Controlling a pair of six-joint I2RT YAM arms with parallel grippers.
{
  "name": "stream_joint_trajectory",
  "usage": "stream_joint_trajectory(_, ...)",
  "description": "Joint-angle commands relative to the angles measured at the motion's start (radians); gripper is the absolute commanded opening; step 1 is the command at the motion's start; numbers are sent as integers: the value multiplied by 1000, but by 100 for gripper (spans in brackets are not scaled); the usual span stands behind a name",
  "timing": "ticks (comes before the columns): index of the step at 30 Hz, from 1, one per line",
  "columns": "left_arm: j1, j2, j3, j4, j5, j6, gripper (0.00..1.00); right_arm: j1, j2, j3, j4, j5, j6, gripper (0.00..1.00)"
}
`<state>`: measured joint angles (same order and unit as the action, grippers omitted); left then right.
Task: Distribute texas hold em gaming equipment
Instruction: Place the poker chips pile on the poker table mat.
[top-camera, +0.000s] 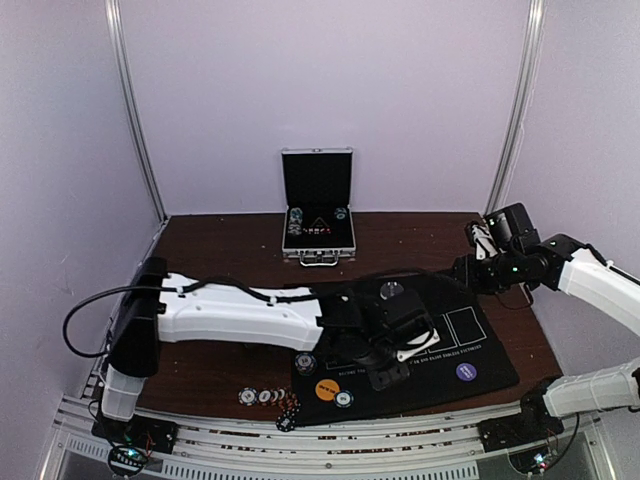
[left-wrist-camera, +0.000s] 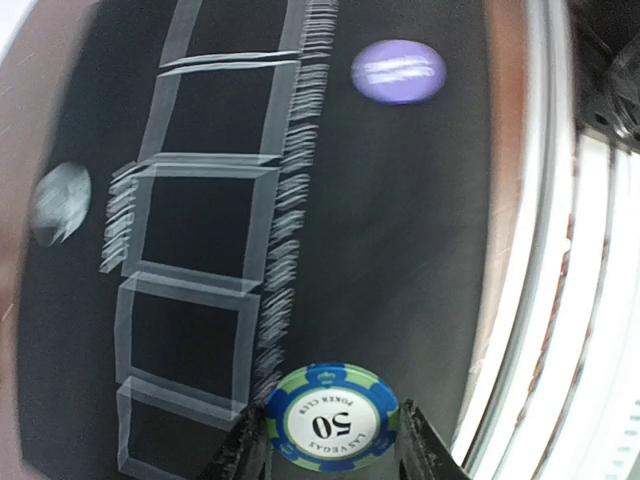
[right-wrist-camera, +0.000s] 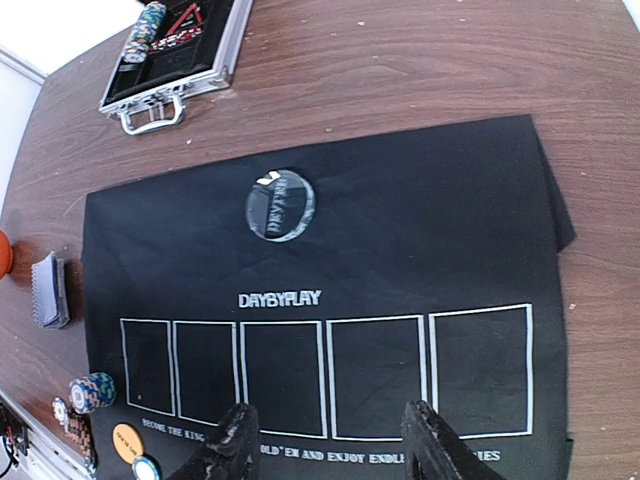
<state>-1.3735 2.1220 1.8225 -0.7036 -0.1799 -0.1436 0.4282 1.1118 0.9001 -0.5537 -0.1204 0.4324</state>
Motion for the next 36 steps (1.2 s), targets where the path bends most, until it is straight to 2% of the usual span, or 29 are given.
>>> stream_joint_trajectory(1, -29, 149, 151, 0, 62, 102, 0, -38, -18, -17, -49, -27, -44, 51)
stream_joint_trajectory(7, -30, 272, 250, -9, 37, 75, 0, -45, -28, -18, -53, -58, -55, 52)
stream_joint_trajectory(14, -28, 326, 259, -10, -5, 36, 0, -45, -25, -28, -59, -96, -61, 51)
stream_joint_trajectory(16, -27, 325, 261, -10, -20, 34, 12, -45, -21, -28, -62, -110, -59, 51)
stream_joint_trajectory(19, -27, 310, 261, -10, -20, 38, 44, -42, -10, -24, -76, -122, -46, 51)
stream_joint_trajectory(22, -26, 271, 268, -3, -26, 49, 61, -28, -4, -23, -85, -110, -28, 52)
stream_joint_trajectory(25, -27, 205, 263, 3, -26, 62, 69, -1, 3, -13, -102, -83, -12, 52)
stream_joint_trajectory(29, -27, 87, 178, 8, 13, 77, 73, 45, 16, -5, -139, -46, 17, 54)
stream_joint_trajectory(33, -20, -107, -37, 41, 31, 63, 76, 146, 34, -13, -167, 2, 78, 56)
stream_joint_trajectory(36, 21, -256, -200, 53, 62, -1, 78, 272, 59, -27, -175, 43, 160, 57)
